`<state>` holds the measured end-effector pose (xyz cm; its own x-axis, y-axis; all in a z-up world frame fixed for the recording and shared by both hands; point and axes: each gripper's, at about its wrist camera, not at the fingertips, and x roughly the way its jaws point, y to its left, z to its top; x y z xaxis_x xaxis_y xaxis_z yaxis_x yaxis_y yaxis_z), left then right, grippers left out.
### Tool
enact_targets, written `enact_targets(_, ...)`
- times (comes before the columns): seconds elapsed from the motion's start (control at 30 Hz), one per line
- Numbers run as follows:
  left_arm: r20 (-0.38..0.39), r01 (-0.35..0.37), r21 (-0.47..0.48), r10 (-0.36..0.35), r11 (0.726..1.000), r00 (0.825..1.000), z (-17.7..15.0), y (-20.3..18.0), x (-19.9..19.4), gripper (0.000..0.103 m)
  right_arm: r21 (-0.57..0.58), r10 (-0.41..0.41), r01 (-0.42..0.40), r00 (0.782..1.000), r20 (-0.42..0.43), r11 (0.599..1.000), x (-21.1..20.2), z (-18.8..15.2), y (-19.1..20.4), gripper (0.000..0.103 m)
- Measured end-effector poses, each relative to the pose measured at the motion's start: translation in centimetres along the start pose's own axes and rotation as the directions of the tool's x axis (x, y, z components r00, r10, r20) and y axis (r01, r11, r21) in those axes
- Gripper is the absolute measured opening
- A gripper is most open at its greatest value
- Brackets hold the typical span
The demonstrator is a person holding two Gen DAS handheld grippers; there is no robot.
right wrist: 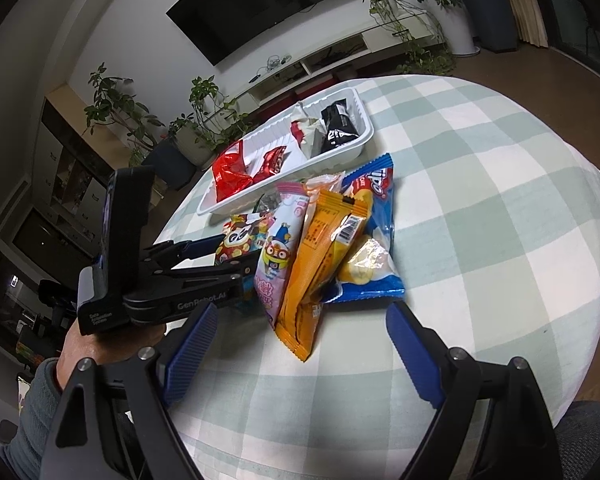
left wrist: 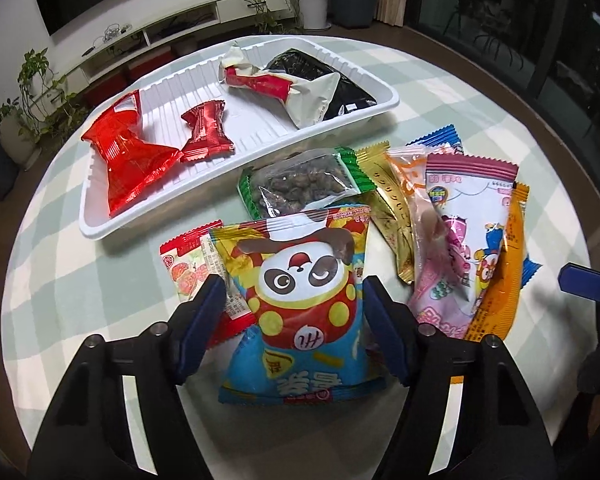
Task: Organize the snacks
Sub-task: 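Grasp the yellow-and-blue panda-face bag with the left gripper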
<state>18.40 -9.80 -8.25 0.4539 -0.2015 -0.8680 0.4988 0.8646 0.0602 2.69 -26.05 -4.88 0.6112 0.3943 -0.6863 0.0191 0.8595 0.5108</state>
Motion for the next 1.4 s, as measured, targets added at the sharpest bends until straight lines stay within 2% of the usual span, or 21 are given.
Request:
enact_targets(0.13,-0.001,0.007,0.02,-0.007,1.0,1.0,0.2,-0.2,0.3,0.057,-0.006,0.001,-0.001,1.0,-0.005,1.0,0.1,-0.2,0.3,0.086)
enact_targets(0.2,-0.02,0.035,0.025,-0.035,0.999,0.999,0.0,-0.3,0.7,0.041,-0.008,0.001,-0.001,1.0,-0.011,1.0,0.3,-0.3,0.4,0.086)
enact_targets(0.5,-0.016,0.056,0.029,-0.055,0.998,0.998,0.0,0.1,0.9,0.037,-0.02,0.001,-0.001,1.0,-0.029,1.0,0.7,-0.8,0.7,0.08)
enact_targets(0.73,0.027,0.091,0.0,-0.091,0.996,0.995,-1.4,0.5,-1.1,0.036,-0.025,0.009,-0.01,0.999,-0.043,1.0,0.9,-1.0,1.0,0.074)
enact_targets(0.97,0.098,0.177,-0.069,-0.169,0.982,0.981,-3.7,1.7,-4.3,0.036,-0.017,0.044,-0.045,0.997,-0.068,0.999,1.7,-1.1,1.7,0.065)
enact_targets(1.17,0.158,0.233,-0.147,-0.209,0.961,0.965,-6.6,3.1,-6.9,0.036,-0.012,0.09,-0.091,0.994,-0.069,0.996,2.8,0.2,3.4,0.062)
enact_targets(1.27,0.171,0.251,-0.17,-0.222,0.953,0.96,-7.7,3.7,-7.6,0.036,-0.036,0.065,-0.067,0.996,-0.058,0.997,3.7,1.2,4.5,0.062)
enact_targets(1.4,0.181,0.276,-0.182,-0.244,0.944,0.953,-8.9,3.9,-8.2,0.036,-0.009,-0.008,0.007,0.995,-0.098,1.0,5.8,2.1,4.3,0.062)
